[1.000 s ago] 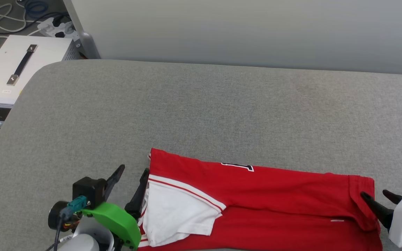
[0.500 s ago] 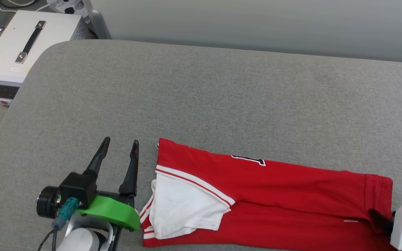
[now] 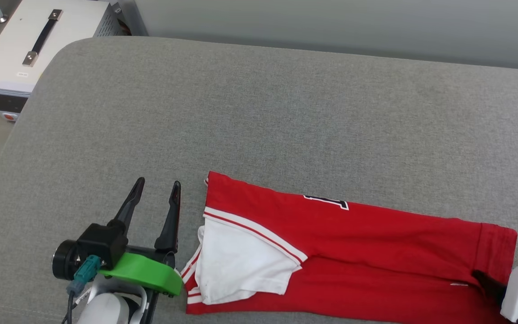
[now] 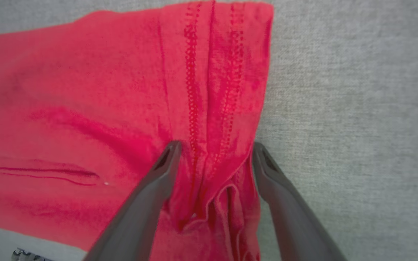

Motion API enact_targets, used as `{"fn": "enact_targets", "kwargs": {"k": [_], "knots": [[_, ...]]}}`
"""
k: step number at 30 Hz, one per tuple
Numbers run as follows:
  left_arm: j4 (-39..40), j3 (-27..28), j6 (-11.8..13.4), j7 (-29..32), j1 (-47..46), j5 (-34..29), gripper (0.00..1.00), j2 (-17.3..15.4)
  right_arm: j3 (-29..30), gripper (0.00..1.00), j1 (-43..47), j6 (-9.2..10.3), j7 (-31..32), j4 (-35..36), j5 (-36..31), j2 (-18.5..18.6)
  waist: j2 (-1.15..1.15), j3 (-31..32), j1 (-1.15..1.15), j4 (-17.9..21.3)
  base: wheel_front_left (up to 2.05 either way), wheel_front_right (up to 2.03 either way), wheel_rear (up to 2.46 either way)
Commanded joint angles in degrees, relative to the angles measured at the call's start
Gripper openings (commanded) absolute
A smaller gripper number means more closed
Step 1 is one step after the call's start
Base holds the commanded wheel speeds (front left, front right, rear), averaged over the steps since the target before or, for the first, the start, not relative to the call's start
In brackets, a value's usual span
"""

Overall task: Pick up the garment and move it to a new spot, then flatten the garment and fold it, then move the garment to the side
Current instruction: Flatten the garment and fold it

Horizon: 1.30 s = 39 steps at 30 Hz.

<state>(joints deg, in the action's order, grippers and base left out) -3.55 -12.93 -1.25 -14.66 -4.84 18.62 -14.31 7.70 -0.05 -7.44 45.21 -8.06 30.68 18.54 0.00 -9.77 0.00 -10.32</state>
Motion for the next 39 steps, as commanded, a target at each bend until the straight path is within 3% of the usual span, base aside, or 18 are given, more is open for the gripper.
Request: {"fn": "enact_targets", "kwargs": {"k": [1,10,11,12,13,19,32,39], "knots": [[-0.5,0.7,-0.8,-0.3,0.1,-0.9,1.0,0.8,-2.4,1.0,1.0,-0.05,1.1,-0.9,1.2,-2.4,0.0,-0.2,0.0,0.0,0.0,0.0,0.0],[-2.9,3.3,-3.9,-0.3,0.1,-4.0,1.0,4.0,-5.7,0.97,0.6,-0.05,0.3,-1.3,3.6,-3.6,0.0,0.2,0.0,0.1,0.0,0.0,0.0],[-3.0,3.5,-4.1,-0.3,0.1,-4.2,1.0,4.2,-5.8,0.72,0.6,-0.05,0.1,-1.4,3.5,-3.5,0.0,0.3,0.0,0.1,0.0,0.0,0.0],[-3.2,3.8,-4.3,-0.3,0.1,-4.4,1.0,4.4,-6.0,0.24,0.6,-0.05,-0.2,-1.7,3.5,-3.4,0.0,0.3,0.0,0.1,0.0,0.0,0.0],[-3.3,4.0,-4.5,-0.3,0.1,-4.6,1.0,4.6,-6.3,0.0,0.6,-0.05,-0.6,-1.7,3.4,-3.1,0.0,0.4,0.0,0.1,0.0,0.0,0.0],[-3.9,5.8,-5.5,-0.3,0.3,-5.7,1.0,5.5,-6.2,0.0,-0.2,-0.05,-5.5,-3.1,3.0,-0.9,0.0,1.0,0.0,0.4,0.0,0.0,0.0],[-4.1,7.3,-6.1,-0.3,1.7,-6.6,1.0,6.1,0.1,0.0,-3.2,-0.05,-13.0,-9.1,-2.6,5.8,0.0,3.9,0.0,1.1,0.0,0.0,0.0],[-4.5,7.4,-6.2,-0.3,3.0,-6.5,1.0,6.1,-0.1,0.0,-3.0,-0.05,-13.8,-10.0,-2.3,5.6,0.0,6.3,0.0,1.4,0.0,0.0,0.0]]}}
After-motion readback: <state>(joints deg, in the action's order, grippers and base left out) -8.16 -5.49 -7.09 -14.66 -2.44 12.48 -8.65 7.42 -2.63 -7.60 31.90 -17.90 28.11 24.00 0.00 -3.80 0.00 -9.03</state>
